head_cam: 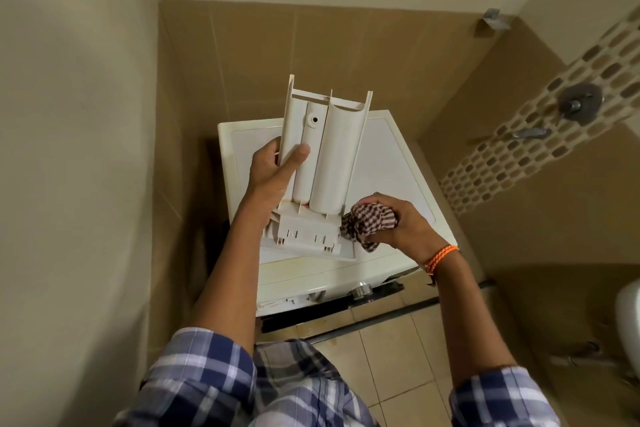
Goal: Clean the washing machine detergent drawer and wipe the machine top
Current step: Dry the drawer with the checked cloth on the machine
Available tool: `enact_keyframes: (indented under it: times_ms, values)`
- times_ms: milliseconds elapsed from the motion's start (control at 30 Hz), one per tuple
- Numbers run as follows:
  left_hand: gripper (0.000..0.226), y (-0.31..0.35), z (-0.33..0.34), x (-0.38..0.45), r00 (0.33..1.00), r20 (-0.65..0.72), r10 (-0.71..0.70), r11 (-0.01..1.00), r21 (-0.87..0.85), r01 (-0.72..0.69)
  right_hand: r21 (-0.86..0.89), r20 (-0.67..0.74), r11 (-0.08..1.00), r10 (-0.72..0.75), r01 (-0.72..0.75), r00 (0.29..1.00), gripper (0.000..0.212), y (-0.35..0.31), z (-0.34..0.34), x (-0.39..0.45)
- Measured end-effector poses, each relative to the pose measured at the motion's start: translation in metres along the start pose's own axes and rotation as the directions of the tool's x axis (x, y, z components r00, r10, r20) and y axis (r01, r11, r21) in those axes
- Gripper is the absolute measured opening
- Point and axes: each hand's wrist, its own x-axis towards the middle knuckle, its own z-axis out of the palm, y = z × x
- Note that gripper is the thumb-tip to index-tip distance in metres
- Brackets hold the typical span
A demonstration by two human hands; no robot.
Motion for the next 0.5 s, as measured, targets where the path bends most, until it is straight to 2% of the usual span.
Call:
enact_keyframes:
  times_ms: [67,133,167,233,300,367,400,433,500]
  values:
    - [0.041,-0.001,0.0,0.001,1.0,0.022,-0.013,1.0,0.017,0.012,-0.089,0.05,0.996,-0.008,0.012,0.999,0.048,0.001,-0.008,0.003]
    - [0.043,-0.003,0.001,0.001,0.997,0.074,-0.023,0.999,0.027,0.021,-0.133,0.033,0.991,-0.027,0.032,0.999,0.048,0.001,-0.013,0.006]
    - [0.043,-0.003,0.002,0.0,0.995,0.099,-0.021,1.0,0.024,0.019,-0.128,-0.025,0.991,-0.031,0.028,0.999,0.048,0.0,-0.012,0.006]
    - [0.039,-0.003,0.004,0.0,0.994,0.106,-0.022,1.0,0.008,0.021,-0.115,-0.249,0.993,-0.023,-0.006,0.968,0.048,-0.002,-0.004,0.008]
    - [0.031,-0.003,0.003,0.001,0.996,0.09,-0.023,1.0,0.01,0.022,-0.194,-0.452,0.981,-0.067,-0.024,0.89,0.047,-0.005,0.009,0.008]
    - [0.027,-0.005,0.001,0.002,0.995,0.094,-0.026,1.0,0.016,0.025,-0.281,-0.545,0.959,-0.13,-0.034,0.828,0.048,-0.008,0.021,0.008]
    - [0.029,-0.006,0.001,0.001,0.996,0.088,-0.024,1.0,0.006,0.024,-0.262,-0.54,0.965,-0.116,-0.036,0.833,0.048,-0.008,0.023,0.008]
    - [0.034,-0.007,0.0,0.001,0.997,0.073,-0.022,1.0,-0.006,0.022,-0.216,-0.49,0.976,-0.072,-0.041,0.869,0.048,-0.008,0.026,0.007]
    - [0.04,-0.006,0.0,0.001,0.999,0.048,-0.005,1.0,-0.021,0.006,-0.199,-0.306,0.978,0.006,-0.07,0.952,0.044,-0.008,0.032,0.003]
